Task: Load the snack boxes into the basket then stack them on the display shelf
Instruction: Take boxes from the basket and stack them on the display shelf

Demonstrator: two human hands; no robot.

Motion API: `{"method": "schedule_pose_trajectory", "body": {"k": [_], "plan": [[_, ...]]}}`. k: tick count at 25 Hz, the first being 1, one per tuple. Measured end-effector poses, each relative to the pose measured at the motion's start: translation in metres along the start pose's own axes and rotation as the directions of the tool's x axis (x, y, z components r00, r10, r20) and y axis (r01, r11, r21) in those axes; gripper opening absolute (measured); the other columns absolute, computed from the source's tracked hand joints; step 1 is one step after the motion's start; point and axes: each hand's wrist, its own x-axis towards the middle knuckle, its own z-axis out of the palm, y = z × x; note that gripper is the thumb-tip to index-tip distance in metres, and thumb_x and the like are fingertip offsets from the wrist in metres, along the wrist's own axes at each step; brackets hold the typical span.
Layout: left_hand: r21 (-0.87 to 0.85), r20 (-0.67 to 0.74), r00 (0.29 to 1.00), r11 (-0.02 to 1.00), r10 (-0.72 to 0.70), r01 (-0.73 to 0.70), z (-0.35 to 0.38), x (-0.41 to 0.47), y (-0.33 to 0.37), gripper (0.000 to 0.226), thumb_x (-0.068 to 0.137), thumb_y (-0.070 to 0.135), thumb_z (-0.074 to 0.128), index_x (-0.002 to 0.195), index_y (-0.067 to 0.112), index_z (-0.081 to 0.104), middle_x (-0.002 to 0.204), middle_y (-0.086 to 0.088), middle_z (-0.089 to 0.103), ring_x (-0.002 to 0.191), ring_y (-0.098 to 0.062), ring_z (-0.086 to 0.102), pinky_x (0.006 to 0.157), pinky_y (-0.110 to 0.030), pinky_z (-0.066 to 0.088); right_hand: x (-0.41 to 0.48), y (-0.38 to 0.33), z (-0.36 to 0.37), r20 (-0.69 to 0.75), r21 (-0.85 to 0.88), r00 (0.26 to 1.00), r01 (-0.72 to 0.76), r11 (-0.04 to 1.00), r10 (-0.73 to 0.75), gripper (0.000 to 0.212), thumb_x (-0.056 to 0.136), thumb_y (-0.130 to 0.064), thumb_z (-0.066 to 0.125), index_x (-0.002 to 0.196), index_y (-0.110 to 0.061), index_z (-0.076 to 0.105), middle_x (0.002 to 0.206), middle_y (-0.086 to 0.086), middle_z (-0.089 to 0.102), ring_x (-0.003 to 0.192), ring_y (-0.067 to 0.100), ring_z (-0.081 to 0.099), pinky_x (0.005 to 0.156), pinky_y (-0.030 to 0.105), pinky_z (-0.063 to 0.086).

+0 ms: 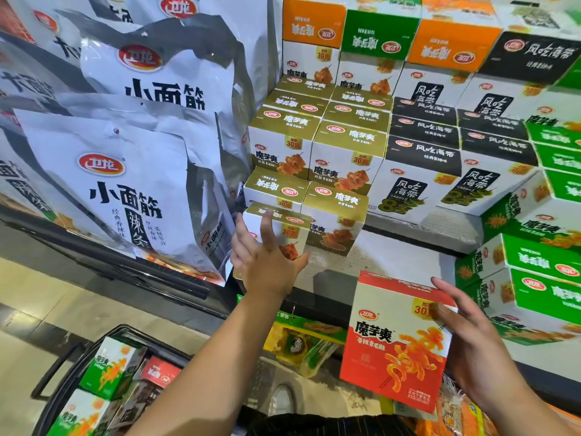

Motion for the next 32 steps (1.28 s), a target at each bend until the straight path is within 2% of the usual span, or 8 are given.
{"method": "schedule_pose_trajectory", "body": {"k": [7,11,15,19,21,26,30,32], "plan": [[-0.274,-0.110,0.992,0.957,0.062,-0.090,-0.004,0.008,-0.006,0.090,0.057,0.056,0.079,0.131,0.028,0.034,0.153,-0.025,0.016,0.139,-0.048,0.023,0.105,-0.058,0.036,0.002,0.001,-0.005,0.012,-0.011,1.000,-0.002,1.000,0.002,0.048,0.075,-0.022,0.061,0.122,-0.031,0.061,0.122,0.013,0.065,0.094,0.037,0.066,0.083,0.060,0.048],[-0.347,-0.116,0.992,0.935,0.038,-0.077,-0.002,0.015,-0.008,0.087,0.062,0.042,0.088,0.129,0.031,0.033,0.159,-0.021,0.010,0.144,-0.044,0.022,0.102,-0.053,0.042,0.001,0.000,-0.005,0.033,0.005,0.999,0.005,1.000,-0.005,0.047,0.075,-0.023,0.060,0.121,-0.031,0.061,0.123,0.013,0.064,0.096,0.037,0.065,0.078,0.054,0.051],[-0.308,-0.093,0.996,0.951,0.007,-0.035,0.006,0.007,-0.005,0.087,0.064,0.047,0.085,0.129,0.031,0.029,0.160,-0.023,0.008,0.142,-0.047,0.026,0.092,-0.051,0.050,0.002,0.002,-0.001,0.042,0.028,0.999,0.015,1.000,-0.016,0.051,0.074,-0.022,0.061,0.125,-0.028,0.060,0.126,0.016,0.062,0.094,0.035,0.065,0.074,0.050,0.052],[-0.215,-0.108,0.993,0.975,0.038,-0.061,0.011,0.003,-0.007,0.087,0.064,0.075,0.057,0.132,0.027,0.029,0.157,-0.028,0.011,0.141,-0.051,0.024,0.097,-0.055,0.047,0.005,0.001,0.005,0.037,0.063,0.999,0.024,0.998,-0.026,0.049,0.069,-0.025,0.068,0.118,-0.030,0.064,0.126,0.018,0.062,0.093,0.031,0.067,0.074,0.045,0.053],[-0.132,-0.140,0.987,0.986,0.082,-0.101,0.010,0.004,-0.009,0.088,0.067,0.077,0.051,0.133,0.023,0.032,0.156,-0.028,0.015,0.140,-0.051,0.024,0.099,-0.058,0.044,0.006,0.001,0.007,0.044,0.062,0.999,0.016,0.998,-0.019,0.052,0.065,-0.031,0.077,0.116,-0.032,0.065,0.126,0.018,0.062,0.091,0.031,0.068,0.073,0.046,0.054],[-0.020,-0.181,0.958,0.973,0.222,-0.229,0.013,0.007,-0.016,0.079,0.069,0.065,0.065,0.133,0.027,0.039,0.151,-0.013,0.021,0.136,-0.055,0.025,0.093,-0.061,0.047,0.006,0.002,0.009,0.071,0.052,0.997,0.007,0.999,-0.011,0.089,0.033,-0.046,0.095,0.116,-0.034,0.066,0.121,0.014,0.066,0.088,0.029,0.071,0.068,0.046,0.057],[-0.072,-0.224,0.952,0.970,0.209,-0.230,0.011,0.018,-0.019,0.078,0.064,0.055,0.077,0.129,0.023,0.045,0.139,-0.009,0.028,0.129,-0.057,0.031,0.086,-0.065,0.051,0.006,0.002,0.011,0.094,0.080,0.995,0.024,0.996,-0.032,0.078,0.047,-0.043,0.092,0.118,-0.031,0.065,0.120,0.015,0.066,0.089,0.030,0.071,0.070,0.046,0.057],[-0.078,-0.240,0.949,0.970,0.204,-0.228,0.009,0.021,-0.022,0.082,0.062,0.049,0.084,0.129,0.020,0.047,0.137,-0.009,0.028,0.128,-0.058,0.033,0.085,-0.066,0.051,0.007,0.001,0.012,0.108,0.089,0.993,0.036,0.995,-0.046,0.064,0.060,-0.029,0.085,0.119,-0.030,0.063,0.116,0.014,0.067,0.085,0.027,0.071,0.070,0.044,0.056]]}}
